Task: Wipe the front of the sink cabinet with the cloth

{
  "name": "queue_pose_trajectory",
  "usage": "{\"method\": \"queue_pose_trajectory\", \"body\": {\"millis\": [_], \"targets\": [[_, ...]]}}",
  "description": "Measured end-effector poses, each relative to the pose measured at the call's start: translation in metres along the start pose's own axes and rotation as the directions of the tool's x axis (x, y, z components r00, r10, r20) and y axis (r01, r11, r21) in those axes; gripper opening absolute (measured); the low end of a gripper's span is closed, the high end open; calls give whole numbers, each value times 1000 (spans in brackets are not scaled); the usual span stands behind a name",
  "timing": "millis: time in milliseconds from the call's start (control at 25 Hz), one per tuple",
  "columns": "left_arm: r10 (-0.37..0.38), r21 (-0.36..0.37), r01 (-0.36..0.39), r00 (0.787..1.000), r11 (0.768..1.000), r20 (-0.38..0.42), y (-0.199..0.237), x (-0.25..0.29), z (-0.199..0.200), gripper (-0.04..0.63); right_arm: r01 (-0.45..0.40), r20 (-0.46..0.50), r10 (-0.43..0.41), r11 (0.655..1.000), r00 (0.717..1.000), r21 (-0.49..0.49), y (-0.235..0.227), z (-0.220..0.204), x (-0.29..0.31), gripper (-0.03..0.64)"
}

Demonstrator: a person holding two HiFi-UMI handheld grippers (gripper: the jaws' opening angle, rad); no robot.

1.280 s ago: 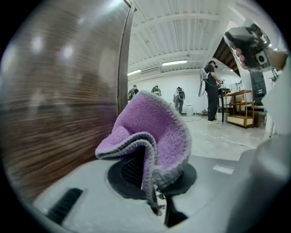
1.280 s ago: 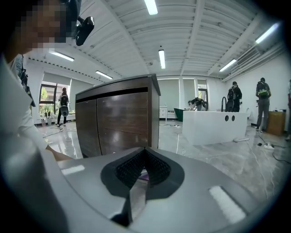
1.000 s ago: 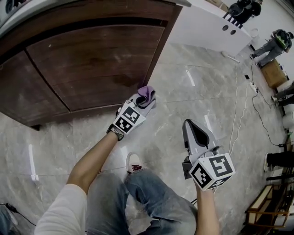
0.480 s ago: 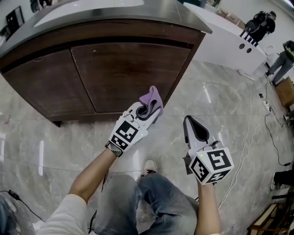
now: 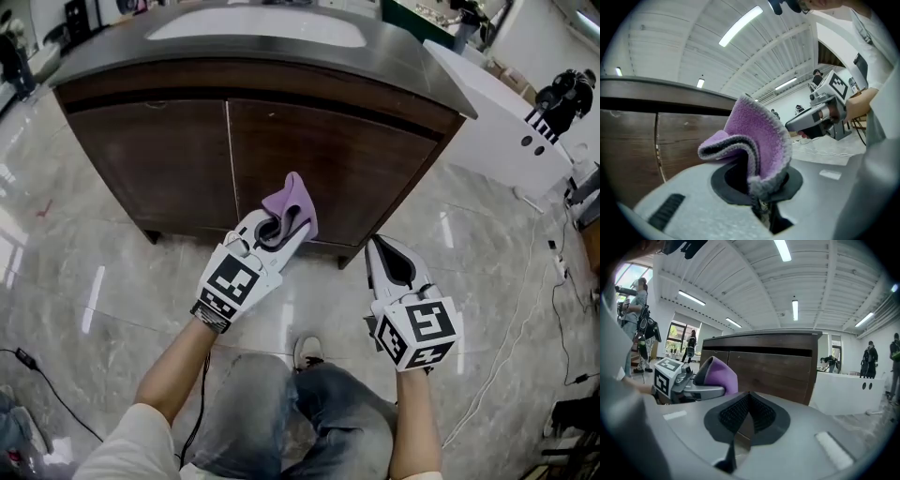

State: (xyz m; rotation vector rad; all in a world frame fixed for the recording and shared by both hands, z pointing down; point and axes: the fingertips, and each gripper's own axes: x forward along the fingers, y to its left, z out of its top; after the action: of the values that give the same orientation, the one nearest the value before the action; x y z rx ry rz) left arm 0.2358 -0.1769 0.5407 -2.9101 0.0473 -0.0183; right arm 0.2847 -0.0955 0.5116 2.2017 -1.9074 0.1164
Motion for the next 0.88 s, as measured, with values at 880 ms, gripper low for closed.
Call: {"method": "queue_pose_trajectory", "body": {"millis": [880], "targets": [[328,38,-328,945,944,2,88,-126,52,49,-340,126,340,940,932,-19,97,86,60,6]]}}
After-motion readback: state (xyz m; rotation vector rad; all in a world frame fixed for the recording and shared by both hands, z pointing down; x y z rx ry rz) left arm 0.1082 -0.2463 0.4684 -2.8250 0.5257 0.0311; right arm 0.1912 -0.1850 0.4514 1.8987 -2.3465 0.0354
